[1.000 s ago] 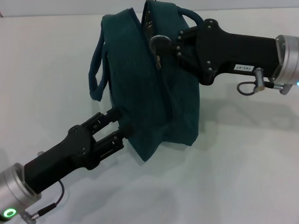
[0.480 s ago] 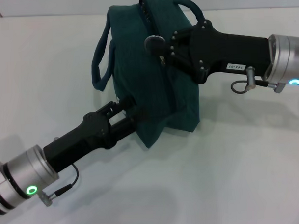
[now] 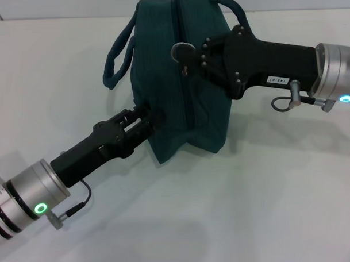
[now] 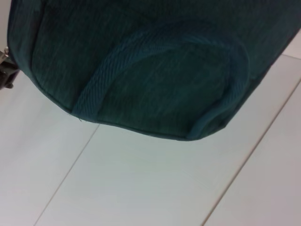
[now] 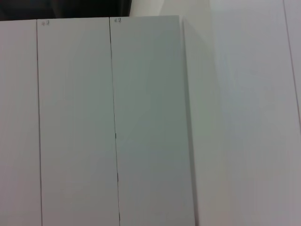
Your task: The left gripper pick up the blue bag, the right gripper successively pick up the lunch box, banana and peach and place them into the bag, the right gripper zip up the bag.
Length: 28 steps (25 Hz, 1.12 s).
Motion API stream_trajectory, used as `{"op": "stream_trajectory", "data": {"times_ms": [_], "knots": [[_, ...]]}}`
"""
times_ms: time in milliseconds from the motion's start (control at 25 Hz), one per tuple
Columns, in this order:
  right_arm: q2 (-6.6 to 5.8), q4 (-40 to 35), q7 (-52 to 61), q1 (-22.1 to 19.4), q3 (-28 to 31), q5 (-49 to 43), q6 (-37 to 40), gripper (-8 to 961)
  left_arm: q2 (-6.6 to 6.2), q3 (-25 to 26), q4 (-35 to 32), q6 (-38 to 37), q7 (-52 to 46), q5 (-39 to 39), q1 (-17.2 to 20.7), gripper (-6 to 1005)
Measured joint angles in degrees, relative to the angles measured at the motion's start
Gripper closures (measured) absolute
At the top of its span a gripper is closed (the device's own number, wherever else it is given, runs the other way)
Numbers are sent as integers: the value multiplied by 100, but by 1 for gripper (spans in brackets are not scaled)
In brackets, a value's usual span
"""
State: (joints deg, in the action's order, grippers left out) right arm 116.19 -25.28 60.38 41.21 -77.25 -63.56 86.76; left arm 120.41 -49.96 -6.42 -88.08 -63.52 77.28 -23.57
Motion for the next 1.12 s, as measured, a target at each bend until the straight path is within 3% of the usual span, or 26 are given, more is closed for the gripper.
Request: {"op": "stream_trajectory", "data": {"times_ms": [360, 800, 1120], "knots": [[0, 11, 0, -113, 13, 4, -33, 945, -8, -94, 9, 22, 113, 40, -86, 525], [0, 36, 0, -258, 7, 202, -161, 945, 8, -275, 17, -131, 332, 49, -146, 873], [0, 247, 0, -291, 0, 840, -194, 945, 11, -531, 359, -111, 943, 47, -309, 904]]}}
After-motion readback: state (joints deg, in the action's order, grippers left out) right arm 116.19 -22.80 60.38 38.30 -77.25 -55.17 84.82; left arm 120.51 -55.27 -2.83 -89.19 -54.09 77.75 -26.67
